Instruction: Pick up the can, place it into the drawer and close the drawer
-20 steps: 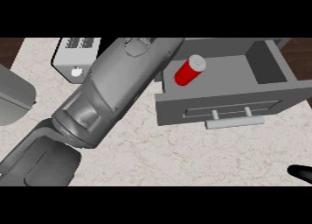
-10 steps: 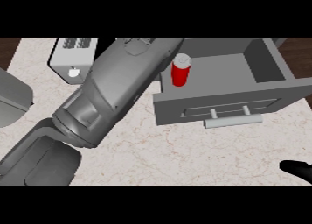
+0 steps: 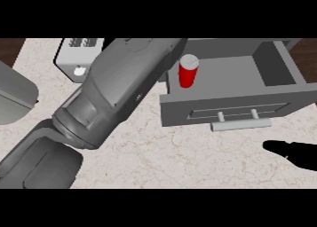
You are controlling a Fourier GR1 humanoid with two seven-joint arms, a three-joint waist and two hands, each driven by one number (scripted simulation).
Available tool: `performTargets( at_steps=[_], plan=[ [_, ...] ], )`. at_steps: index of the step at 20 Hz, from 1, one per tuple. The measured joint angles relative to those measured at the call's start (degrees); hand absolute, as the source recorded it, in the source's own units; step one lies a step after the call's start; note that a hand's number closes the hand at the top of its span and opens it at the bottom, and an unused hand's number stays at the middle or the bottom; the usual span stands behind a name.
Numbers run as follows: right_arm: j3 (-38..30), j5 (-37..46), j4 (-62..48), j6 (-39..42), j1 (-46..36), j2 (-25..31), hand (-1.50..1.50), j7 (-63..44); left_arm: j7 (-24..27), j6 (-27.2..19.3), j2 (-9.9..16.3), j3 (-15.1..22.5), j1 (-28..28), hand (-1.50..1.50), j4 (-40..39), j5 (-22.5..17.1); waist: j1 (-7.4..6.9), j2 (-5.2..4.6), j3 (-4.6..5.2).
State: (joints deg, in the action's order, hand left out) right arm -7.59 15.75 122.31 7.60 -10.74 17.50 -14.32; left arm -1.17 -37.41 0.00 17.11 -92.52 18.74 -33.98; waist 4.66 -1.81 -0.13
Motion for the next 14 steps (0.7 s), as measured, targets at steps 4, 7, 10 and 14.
performTargets(
  at_steps=[4, 7, 10, 14],
  plan=[
    [5.3, 9.0, -4.8, -1.9, -1.9, 0.2, -1.5, 3.0, 1.3, -0.3, 0.0, 0.0, -0.7, -1.5, -0.6, -0.6, -0.97, 0.07, 0.0],
    [7.6, 14.4, -10.2, -3.3, -4.7, 0.7, -1.5, 4.6, 1.5, -0.4, 0.0, 0.2, -1.3, -1.5, -1.3, -0.6, -1.81, 0.24, 0.01],
    [10.4, 19.5, -16.1, -4.6, -7.5, 0.6, -1.5, 5.9, 1.6, -0.5, 0.0, 0.6, -2.0, -1.5, -2.2, -0.3, -2.41, 0.34, 0.01],
    [13.3, 26.1, -25.1, -8.0, -9.9, 0.2, -1.5, 8.8, 1.4, 0.6, 0.0, 0.5, -1.9, -1.5, -2.3, -0.3, -3.44, 0.61, 0.03]
  ],
)
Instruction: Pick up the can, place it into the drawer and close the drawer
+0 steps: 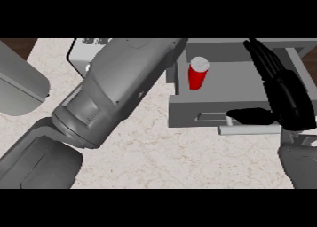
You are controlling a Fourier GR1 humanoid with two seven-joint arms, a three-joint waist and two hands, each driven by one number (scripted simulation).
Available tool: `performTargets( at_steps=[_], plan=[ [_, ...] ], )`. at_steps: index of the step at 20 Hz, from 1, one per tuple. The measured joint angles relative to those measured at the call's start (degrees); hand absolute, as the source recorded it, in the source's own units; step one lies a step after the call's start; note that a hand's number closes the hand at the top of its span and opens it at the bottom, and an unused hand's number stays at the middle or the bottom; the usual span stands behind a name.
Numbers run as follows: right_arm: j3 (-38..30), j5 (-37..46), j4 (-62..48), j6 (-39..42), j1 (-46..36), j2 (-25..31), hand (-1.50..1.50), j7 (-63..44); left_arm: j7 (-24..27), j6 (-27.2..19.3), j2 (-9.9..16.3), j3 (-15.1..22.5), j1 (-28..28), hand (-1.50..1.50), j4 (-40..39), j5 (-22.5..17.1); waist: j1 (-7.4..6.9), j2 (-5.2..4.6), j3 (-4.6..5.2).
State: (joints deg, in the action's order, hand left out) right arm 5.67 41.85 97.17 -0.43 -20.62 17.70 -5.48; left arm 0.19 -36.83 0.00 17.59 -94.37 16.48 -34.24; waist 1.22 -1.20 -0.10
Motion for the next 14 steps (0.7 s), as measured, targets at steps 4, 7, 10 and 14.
performTargets(
  at_steps=[4, 7, 10, 14],
  plan=[
    [1.9, 5.7, -9.3, -4.2, -3.3, -1.1, -1.5, 2.6, -0.2, 1.6, 1.0, -0.8, 0.5, -1.5, 0.3, 0.1, -1.06, 0.26, 0.03],
    [1.8, 8.2, -18.1, -8.2, -6.3, -2.2, -1.5, 5.6, -0.4, 2.5, 2.1, -1.3, 1.5, -1.5, 1.0, 0.3, -1.84, 0.39, 0.03],
    [1.8, 10.9, -25.8, -12.1, -10.1, -4.1, -1.5, 6.7, -1.2, 2.7, 3.4, -1.4, 2.3, -1.5, 2.2, 0.9, -2.36, 0.58, 0.04],
    [0.5, 13.9, -36.2, -18.0, -15.3, -6.1, -1.5, 7.7, -2.2, 3.0, 5.2, -1.4, 3.5, -1.5, 3.5, 1.8, -2.93, 0.62, 0.04]
  ],
)
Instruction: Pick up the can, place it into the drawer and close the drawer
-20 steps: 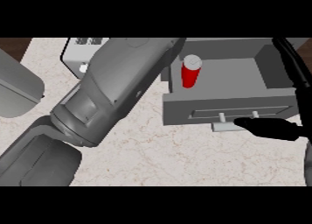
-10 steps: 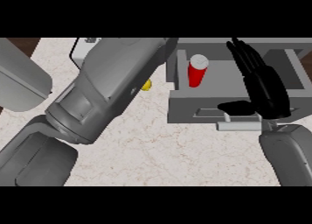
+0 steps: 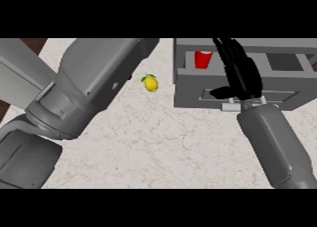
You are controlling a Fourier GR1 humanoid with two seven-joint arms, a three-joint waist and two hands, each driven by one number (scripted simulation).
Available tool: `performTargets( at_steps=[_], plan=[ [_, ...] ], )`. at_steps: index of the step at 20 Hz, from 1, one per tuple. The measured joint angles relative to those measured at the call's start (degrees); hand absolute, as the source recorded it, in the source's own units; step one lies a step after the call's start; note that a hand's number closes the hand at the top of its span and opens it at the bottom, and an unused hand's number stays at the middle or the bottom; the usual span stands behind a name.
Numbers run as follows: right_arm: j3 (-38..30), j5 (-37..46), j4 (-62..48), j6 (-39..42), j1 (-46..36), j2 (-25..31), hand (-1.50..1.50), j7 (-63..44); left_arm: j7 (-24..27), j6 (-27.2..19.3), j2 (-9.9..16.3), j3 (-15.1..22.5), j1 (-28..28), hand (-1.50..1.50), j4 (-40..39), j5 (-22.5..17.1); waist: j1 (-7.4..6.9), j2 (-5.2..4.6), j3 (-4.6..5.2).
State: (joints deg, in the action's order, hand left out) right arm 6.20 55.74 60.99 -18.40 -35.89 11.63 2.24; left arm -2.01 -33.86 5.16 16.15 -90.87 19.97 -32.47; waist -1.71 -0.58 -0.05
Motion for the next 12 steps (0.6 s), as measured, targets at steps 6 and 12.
performTargets(
  at_steps=[6, 12],
  plan=[
    [-3.4, 3.3, -13.5, -9.5, -8.2, -1.6, -1.5, 0.1, -2.9, 1.6, 3.2, 0.4, 2.1, -1.5, 3.5, 0.9, -1.17, 0.08, 0.01],
    [-6.4, 4.8, -25.1, -15.7, -16.5, -1.5, -1.5, 1.1, -5.4, 2.5, 5.5, 1.0, 5.4, -1.5, 8.3, 1.7, -2.33, 0.0, 0.0]
  ],
)
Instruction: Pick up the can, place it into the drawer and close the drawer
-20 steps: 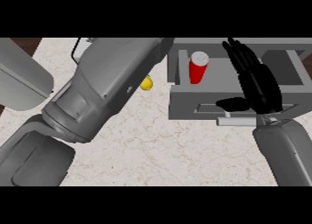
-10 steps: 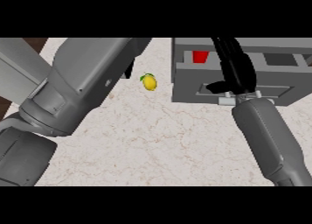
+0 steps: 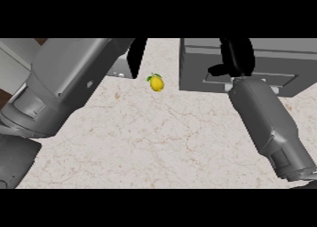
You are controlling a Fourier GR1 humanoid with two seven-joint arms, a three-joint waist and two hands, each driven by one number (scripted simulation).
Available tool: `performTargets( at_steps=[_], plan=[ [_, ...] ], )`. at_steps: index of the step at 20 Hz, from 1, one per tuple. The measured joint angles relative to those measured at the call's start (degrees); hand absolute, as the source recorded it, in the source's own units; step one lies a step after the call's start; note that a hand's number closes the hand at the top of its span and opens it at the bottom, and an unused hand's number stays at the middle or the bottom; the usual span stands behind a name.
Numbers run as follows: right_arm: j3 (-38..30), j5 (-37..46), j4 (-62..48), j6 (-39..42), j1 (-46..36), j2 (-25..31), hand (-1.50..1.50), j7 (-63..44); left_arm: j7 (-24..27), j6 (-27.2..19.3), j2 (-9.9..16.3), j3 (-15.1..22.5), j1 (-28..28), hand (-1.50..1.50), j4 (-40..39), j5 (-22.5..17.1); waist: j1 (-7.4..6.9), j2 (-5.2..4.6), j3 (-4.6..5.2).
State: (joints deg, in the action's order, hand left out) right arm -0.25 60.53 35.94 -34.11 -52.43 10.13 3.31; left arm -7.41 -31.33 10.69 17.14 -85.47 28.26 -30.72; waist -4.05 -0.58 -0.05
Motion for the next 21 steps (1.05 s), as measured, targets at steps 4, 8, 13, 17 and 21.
performTargets(
  at_steps=[4, 8, 13, 17, 21],
  plan=[
    [-1.4, 0.7, -6.0, -2.2, -4.9, 0.1, -1.5, -0.1, -1.2, 0.6, 1.5, 0.4, 2.7, -1.5, 3.4, 0.3, -0.87, -0.14, -0.01],
    [-2.4, 1.0, -10.9, -2.5, -8.6, 0.6, -1.5, 0.5, -2.2, 0.7, 2.5, 0.8, 5.2, -1.5, 6.8, 0.7, -1.33, -0.47, -0.12],
    [-3.8, 0.4, -14.9, -2.5, -11.3, 0.9, -1.5, 2.0, -4.1, 1.4, 4.6, 1.3, 7.9, -1.5, 11.1, 1.0, -1.81, -0.66, -0.24],
    [-5.6, -1.4, -16.2, -1.9, -12.3, 1.0, -1.5, 5.2, -5.1, 2.2, 5.9, 1.5, 10.3, -1.5, 14.8, 0.8, -2.06, -0.88, -0.37],
    [-7.5, -3.3, -17.2, -0.6, -13.2, 1.2, -1.5, 8.9, -5.5, 2.0, 6.8, 1.8, 12.9, -1.5, 17.8, 1.0, -2.02, -1.24, -0.57]
  ],
)
